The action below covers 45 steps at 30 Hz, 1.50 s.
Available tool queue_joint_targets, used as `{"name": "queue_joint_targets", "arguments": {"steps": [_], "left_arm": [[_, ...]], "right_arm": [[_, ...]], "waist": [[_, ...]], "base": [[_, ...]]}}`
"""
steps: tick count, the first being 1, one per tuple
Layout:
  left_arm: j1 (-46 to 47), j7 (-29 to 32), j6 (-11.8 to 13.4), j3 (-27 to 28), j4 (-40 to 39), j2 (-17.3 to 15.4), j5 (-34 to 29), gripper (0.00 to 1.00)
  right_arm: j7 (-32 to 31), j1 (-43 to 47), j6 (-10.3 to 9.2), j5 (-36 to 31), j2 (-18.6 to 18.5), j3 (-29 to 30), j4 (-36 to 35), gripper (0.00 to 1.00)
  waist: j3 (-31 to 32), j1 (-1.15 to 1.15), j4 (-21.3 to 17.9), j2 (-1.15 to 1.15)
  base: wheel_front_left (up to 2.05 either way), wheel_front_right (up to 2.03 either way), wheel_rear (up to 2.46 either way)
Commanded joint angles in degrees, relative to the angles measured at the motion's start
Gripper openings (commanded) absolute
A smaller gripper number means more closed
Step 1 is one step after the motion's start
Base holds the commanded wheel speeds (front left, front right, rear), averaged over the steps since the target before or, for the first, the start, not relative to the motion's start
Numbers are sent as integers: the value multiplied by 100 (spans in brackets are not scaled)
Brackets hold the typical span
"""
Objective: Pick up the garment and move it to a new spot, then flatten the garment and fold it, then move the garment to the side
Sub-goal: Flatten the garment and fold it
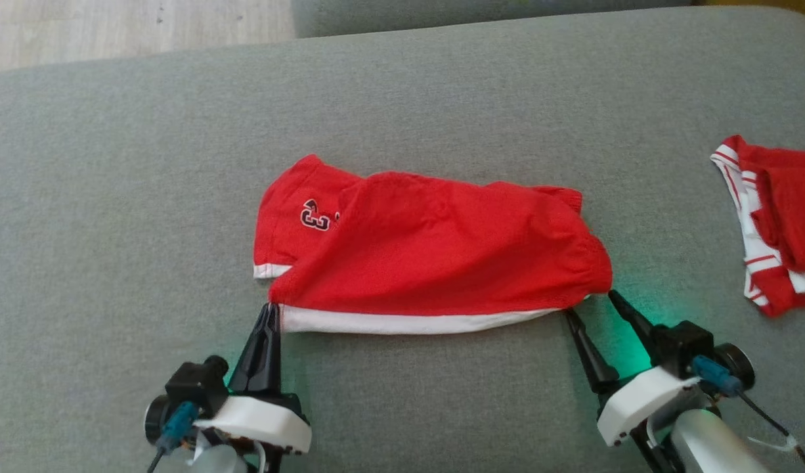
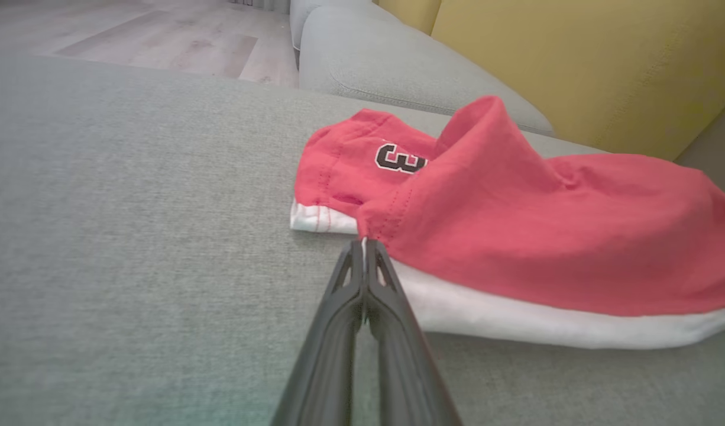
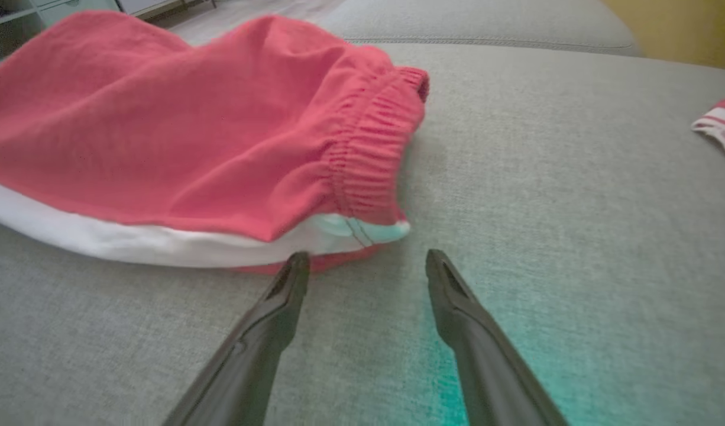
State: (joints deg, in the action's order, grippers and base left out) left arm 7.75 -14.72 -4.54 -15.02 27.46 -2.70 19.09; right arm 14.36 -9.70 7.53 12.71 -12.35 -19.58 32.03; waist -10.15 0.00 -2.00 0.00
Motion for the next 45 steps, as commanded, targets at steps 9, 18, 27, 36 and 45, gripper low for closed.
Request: {"name": "queue_joint_targets", "arguments": {"steps": [9,18,27,36,45], "left_arm": [[34,-28,-33,253,-169,-18,-119,0],[-9,-28,-34,220,-181,-18,-89,0],[176,-28,-117,618,-736,-21,-375,0],[1432,-26,-276,826,-1454,-796,-649,0],[2559,885,-292,584,-2046,-1464,-359,0]], "right_arm": [[63,-443,-4,-66,-317,-491,-209,100],[63,-416,-4,146,-441,-972,-235,0],[63,-600,-4,976,-525,-1161,-1103,0],[-72,-1724,-4,2312,-841,-1424,-2242,0],[-986,-2488,-4,3391,-1101,-1286,-3010,0]], "waist": [[24,0,155,0],[62,0,233,0],[619,0,335,0],[1265,0,484,0],[1263,0,613,0]], "base": [[0,0,0],[0,0,0],[0,0,0],[0,0,0],[0,0,0]]}}
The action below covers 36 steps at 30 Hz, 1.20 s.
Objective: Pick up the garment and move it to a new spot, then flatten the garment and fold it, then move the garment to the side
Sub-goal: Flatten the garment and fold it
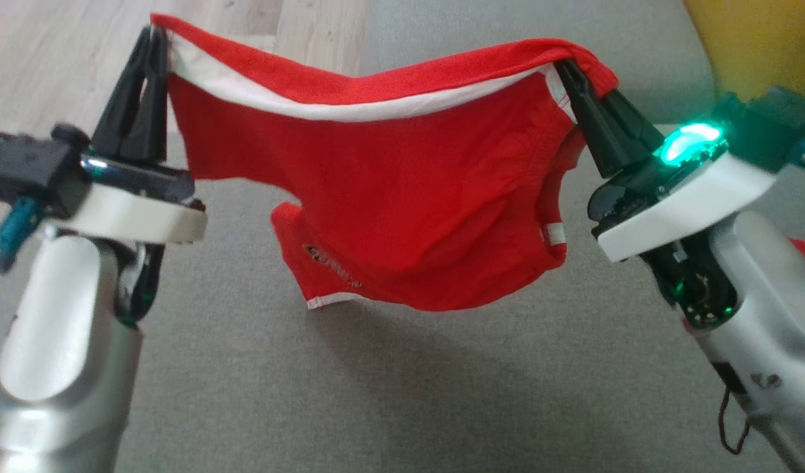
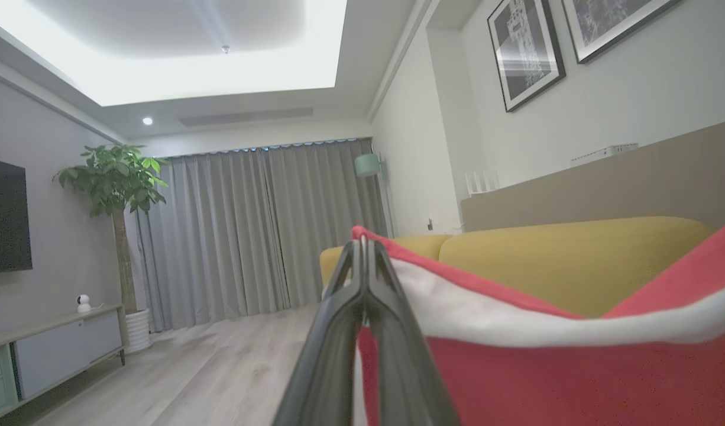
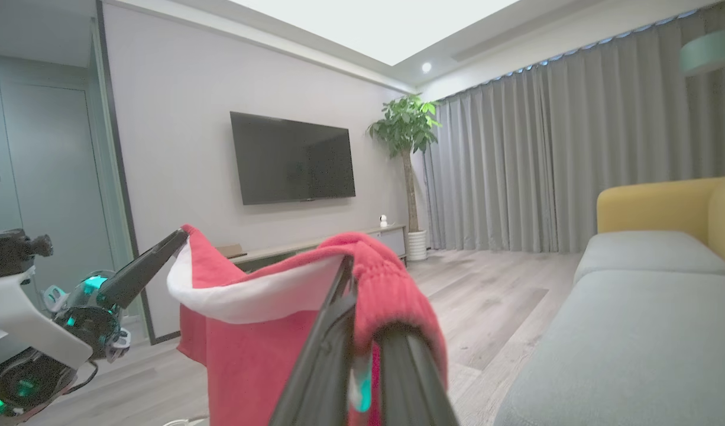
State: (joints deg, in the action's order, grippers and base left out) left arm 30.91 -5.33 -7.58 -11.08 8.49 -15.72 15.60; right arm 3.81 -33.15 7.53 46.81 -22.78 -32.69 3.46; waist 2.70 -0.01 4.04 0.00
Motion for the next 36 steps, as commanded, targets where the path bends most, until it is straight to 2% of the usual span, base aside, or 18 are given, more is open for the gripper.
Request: {"name": "queue_joint_targets", "arguments": {"steps": [1,5,9,15,18,21,27,36], "left_arm": [[326,63,11,181,-164,-216,26,0],[623,386,58,178,-52,-274,86,0],[1198,345,278,200,312,-190,-45,0],[2620,-567,719,323,1118,-14,-381,0],[3208,-846,857,385,1367,91,-453,0],[3411,-940,883,403,1477,223,-456,0],[2406,-963,708,309,1809,613,-286,0],[-440,-965,532,596,1953,1171,67,0]], "right_arm": [[-65,-194,-4,74,-74,38,-157,0],[-446,-490,-4,262,-119,59,27,0],[-489,-1202,-4,-13,-186,-82,512,0],[329,-2903,-4,-772,-237,-240,1588,0],[833,-3613,-4,-1156,-242,-281,2075,0],[1031,-3990,-4,-1372,-247,-393,2401,0],[1113,-3460,-4,-1254,-375,-1164,2642,0],[1118,-1275,-4,-358,-621,-2230,2085,0]], "waist": [[-81,1,22,0],[-465,1,58,0],[-1036,1,84,0],[-1638,1,196,0],[-1775,1,269,0],[-1873,1,346,0],[-1959,1,428,0],[-1733,1,345,0]], "base": [[0,0,0],[0,0,0],[0,0,0],[0,0,0],[0,0,0],[0,0,0],[0,0,0],[0,0,0]]}}
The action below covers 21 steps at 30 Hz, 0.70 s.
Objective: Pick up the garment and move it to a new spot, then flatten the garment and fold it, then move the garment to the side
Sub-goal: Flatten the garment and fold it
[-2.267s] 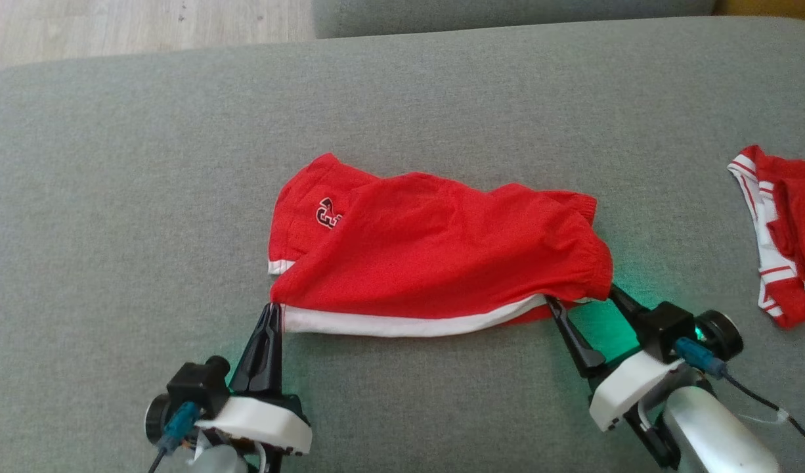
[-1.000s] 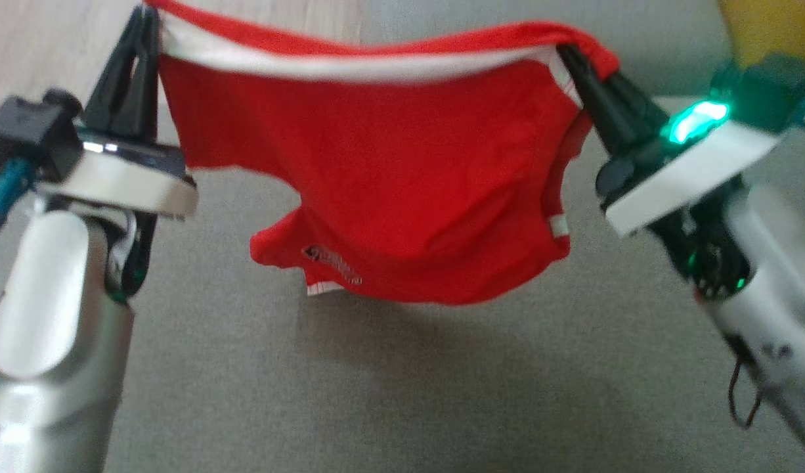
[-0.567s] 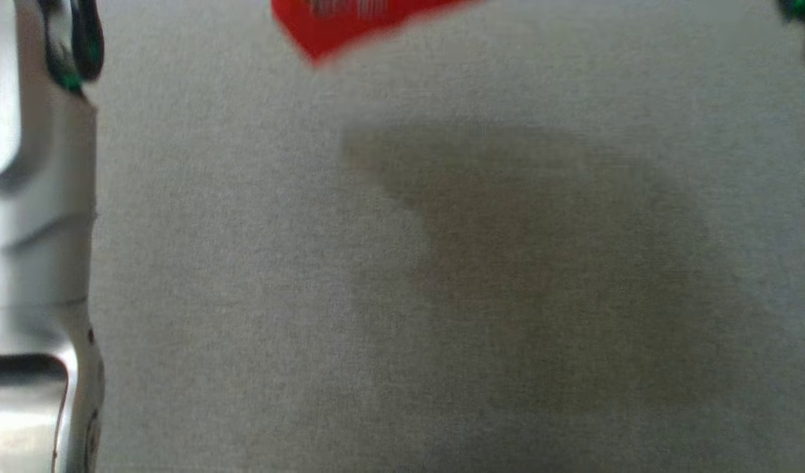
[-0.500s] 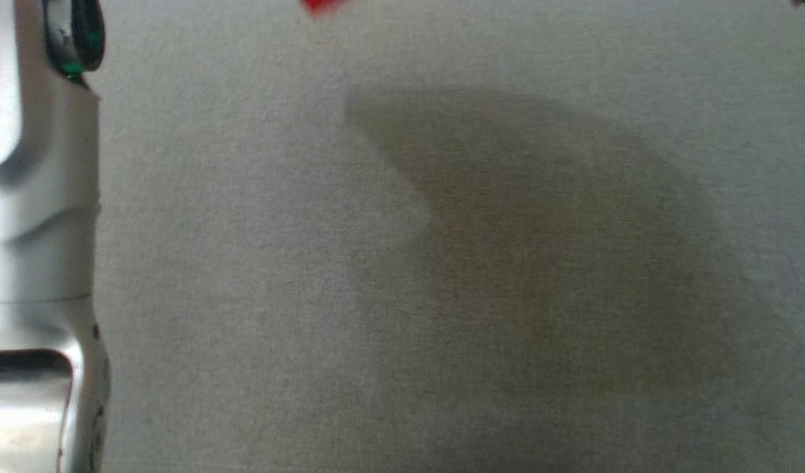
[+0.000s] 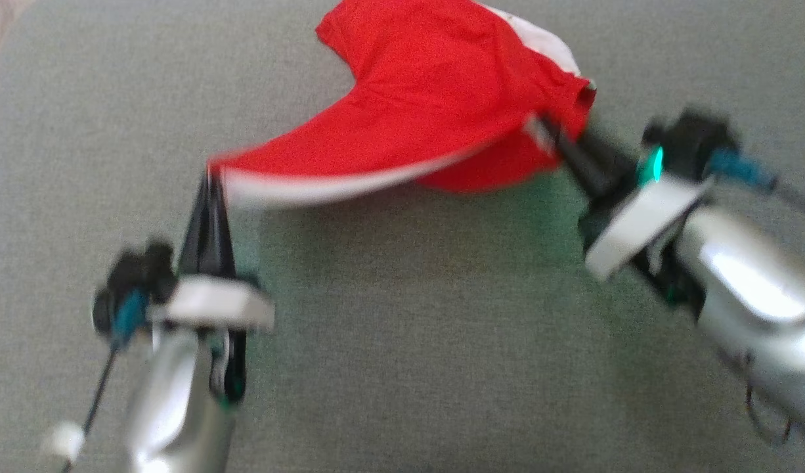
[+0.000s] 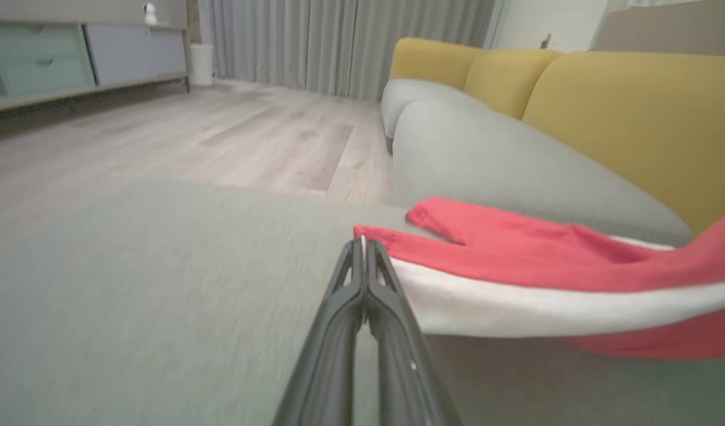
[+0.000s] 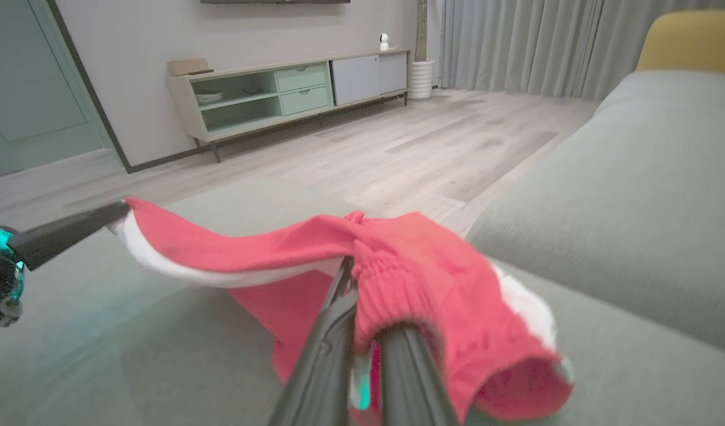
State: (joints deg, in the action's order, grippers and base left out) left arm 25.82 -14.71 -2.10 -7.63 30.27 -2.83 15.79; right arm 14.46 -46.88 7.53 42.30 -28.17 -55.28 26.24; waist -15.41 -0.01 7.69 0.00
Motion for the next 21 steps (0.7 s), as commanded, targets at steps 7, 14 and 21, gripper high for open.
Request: {"name": "queue_joint_targets", "arguments": {"steps": [7,14,21], "left_arm": [[-1303,-29,-12,352,-526,-14,121,0],[-2485,-29,56,284,-872,-7,257,0],[-3152,-29,32,484,-1163,-6,138,0]], "right_arm": [[53,1426,-4,505,-88,-132,-632,0],[53,2522,-4,843,-14,-71,-981,0],[53,3197,-4,1135,-134,-139,-1386,0]], "waist": [[561,1,15,0],[1157,1,84,0],[1422,1,106,0]], "base": [[0,0,0],[0,0,0],[0,0,0]]}}
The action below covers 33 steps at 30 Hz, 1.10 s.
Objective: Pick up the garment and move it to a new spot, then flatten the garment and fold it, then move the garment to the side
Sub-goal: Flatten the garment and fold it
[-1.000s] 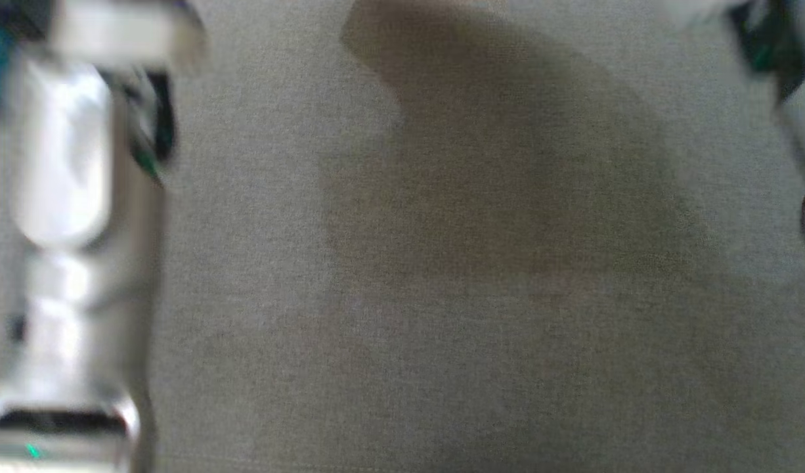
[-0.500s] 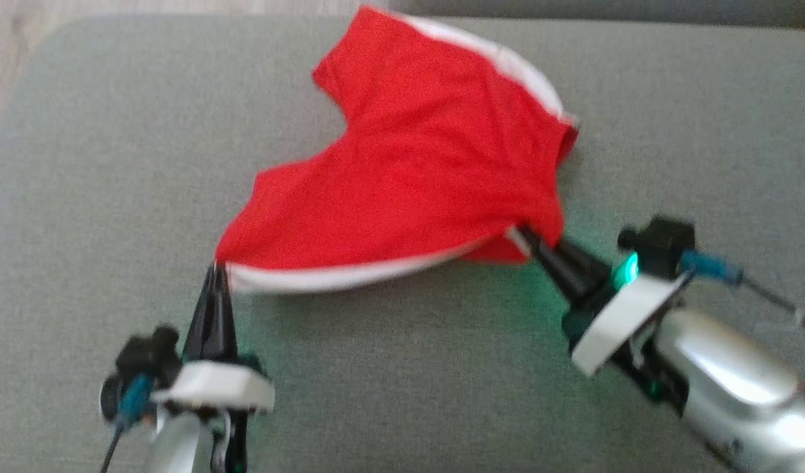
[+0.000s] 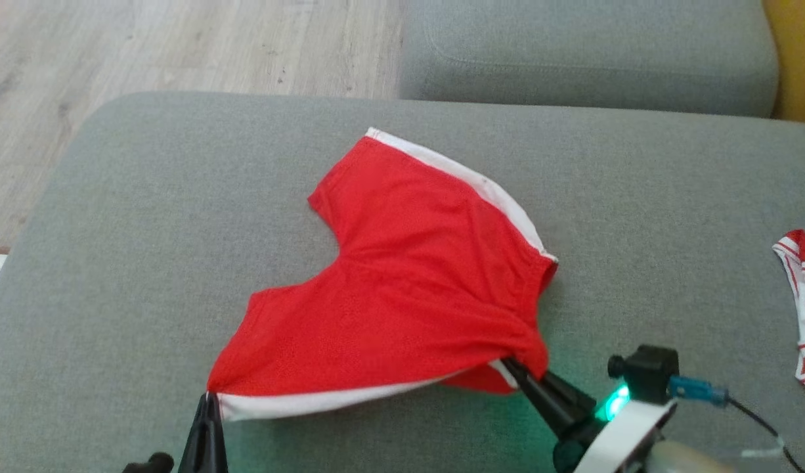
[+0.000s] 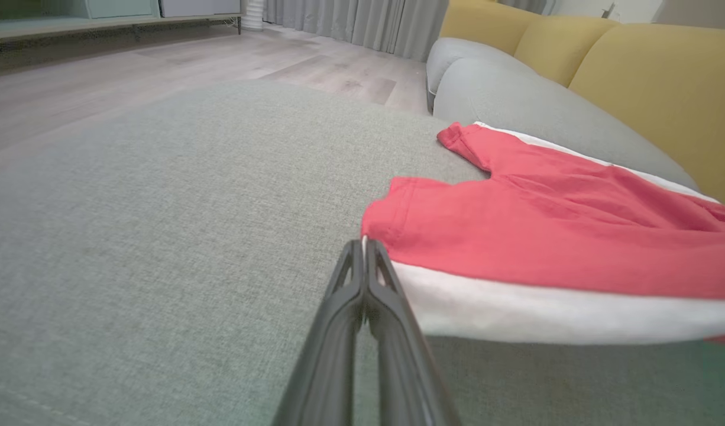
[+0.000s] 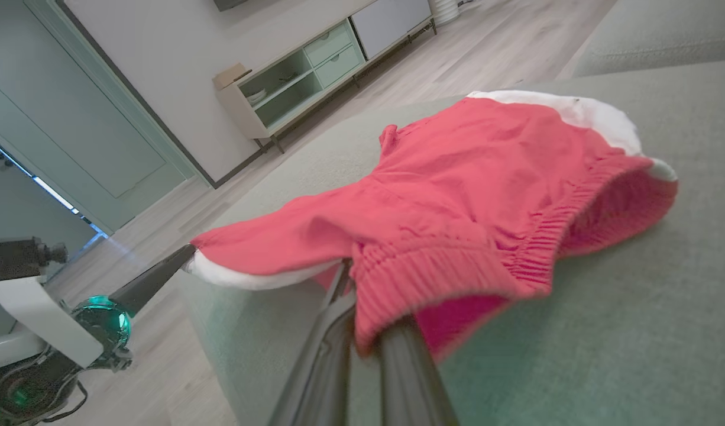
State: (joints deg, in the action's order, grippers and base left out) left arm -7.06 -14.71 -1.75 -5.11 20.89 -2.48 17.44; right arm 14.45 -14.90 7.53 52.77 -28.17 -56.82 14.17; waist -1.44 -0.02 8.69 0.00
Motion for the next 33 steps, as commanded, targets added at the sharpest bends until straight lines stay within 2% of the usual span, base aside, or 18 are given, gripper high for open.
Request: {"name": "queue_joint_targets", "arguments": {"steps": [1,4,7,11,13,17,24,30,33], "left_arm": [[114,-29,-32,233,-280,-41,-116,0],[315,-29,-142,251,-394,-60,-258,0],[895,-29,-280,163,-318,-171,-429,0],[2185,156,-440,-124,77,-445,-591,0],[3232,509,-516,-381,430,-662,-669,0],[4419,954,-564,-784,955,-882,-614,0],[5920,1326,-572,-1663,1721,-1255,-268,0],[6583,1250,-572,-1790,2246,-1381,-174,0],[6822,1132,-487,-1757,2544,-1420,-200,0]], "right_arm": [[54,43,-4,162,-167,-36,-236,0],[54,6,-4,374,-265,-135,-358,0],[13,-201,-4,742,-257,-96,-375,0],[-174,-629,-4,1471,-122,107,-361,0],[-328,-975,-4,2042,17,308,-321,0],[-602,-1416,-4,2664,218,477,-241,0],[-627,-1940,-4,3208,627,634,-209,0],[-494,-2137,-4,3354,799,707,-202,0],[-340,-2203,-4,3378,867,770,-191,0]], "waist": [[26,2,-5,0],[-66,2,-53,0],[-260,2,-118,0],[-661,2,-239,0],[-1012,2,-370,0],[-1476,2,-597,0],[-2156,2,-984,0],[-2469,2,-1226,0],[-2575,2,-1333,0]], "base": [[0,0,0],[0,0,0],[0,0,0],[0,0,0],[0,0,0],[0,0,0],[0,0,0],[0,0,0],[0,0,0]]}}
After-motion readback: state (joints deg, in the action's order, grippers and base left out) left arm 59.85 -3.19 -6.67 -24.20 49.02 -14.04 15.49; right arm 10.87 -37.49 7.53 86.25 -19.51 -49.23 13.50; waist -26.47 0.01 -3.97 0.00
